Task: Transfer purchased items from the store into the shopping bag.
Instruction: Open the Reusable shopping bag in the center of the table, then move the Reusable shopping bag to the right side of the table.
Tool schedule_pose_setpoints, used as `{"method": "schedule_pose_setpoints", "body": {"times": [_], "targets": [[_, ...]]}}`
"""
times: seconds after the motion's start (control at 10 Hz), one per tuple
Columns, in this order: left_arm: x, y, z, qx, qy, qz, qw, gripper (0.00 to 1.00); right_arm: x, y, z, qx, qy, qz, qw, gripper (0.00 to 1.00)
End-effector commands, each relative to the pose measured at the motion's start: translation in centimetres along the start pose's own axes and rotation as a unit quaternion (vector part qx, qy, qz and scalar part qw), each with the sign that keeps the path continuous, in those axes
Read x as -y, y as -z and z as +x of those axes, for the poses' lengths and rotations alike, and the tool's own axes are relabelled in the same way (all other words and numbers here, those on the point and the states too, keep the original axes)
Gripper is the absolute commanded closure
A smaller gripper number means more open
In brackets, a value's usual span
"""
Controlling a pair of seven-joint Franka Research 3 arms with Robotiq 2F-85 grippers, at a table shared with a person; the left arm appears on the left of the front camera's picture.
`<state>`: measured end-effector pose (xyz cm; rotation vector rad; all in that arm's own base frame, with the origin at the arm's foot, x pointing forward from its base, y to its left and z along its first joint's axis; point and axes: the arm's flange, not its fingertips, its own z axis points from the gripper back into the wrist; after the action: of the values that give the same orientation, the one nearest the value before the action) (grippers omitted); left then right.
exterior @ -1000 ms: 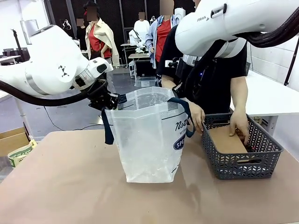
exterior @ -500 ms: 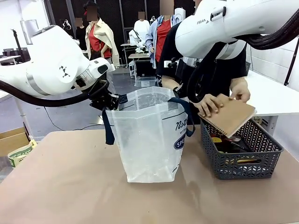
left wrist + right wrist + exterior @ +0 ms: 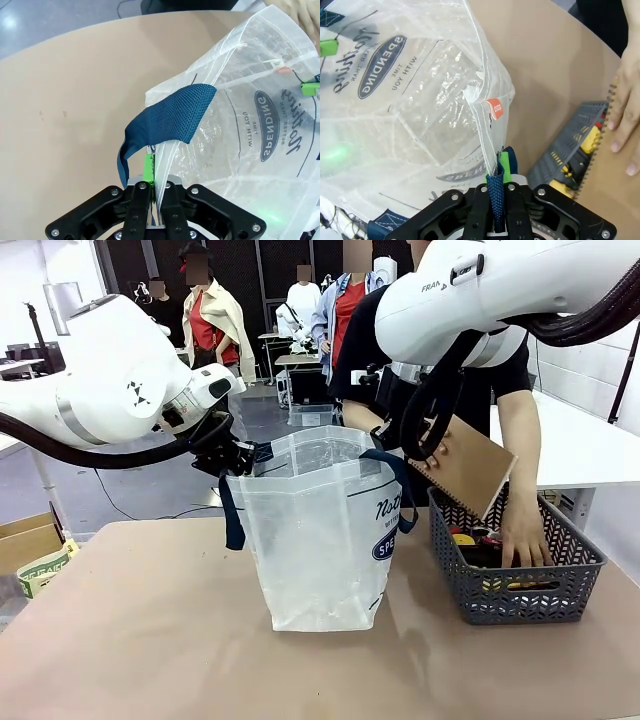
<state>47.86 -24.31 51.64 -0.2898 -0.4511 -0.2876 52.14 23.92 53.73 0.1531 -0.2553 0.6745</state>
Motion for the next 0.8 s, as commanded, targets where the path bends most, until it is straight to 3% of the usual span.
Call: {"method": "schedule_pose_setpoints", "body": {"times": [0.0, 0.7], "targets": [[-0.10, -0.15, 0.02, 0.000, -0.008, 0.001, 1.000, 1.00, -0.04, -0.14, -0.04, -0.004, 0.004, 0.001, 1.000, 1.00], [-0.10, -0.15, 0.02, 0.000, -0.008, 0.001, 1.000, 1.00, -0.04, -0.14, -0.04, -0.004, 0.004, 0.001, 1.000, 1.00]]}}
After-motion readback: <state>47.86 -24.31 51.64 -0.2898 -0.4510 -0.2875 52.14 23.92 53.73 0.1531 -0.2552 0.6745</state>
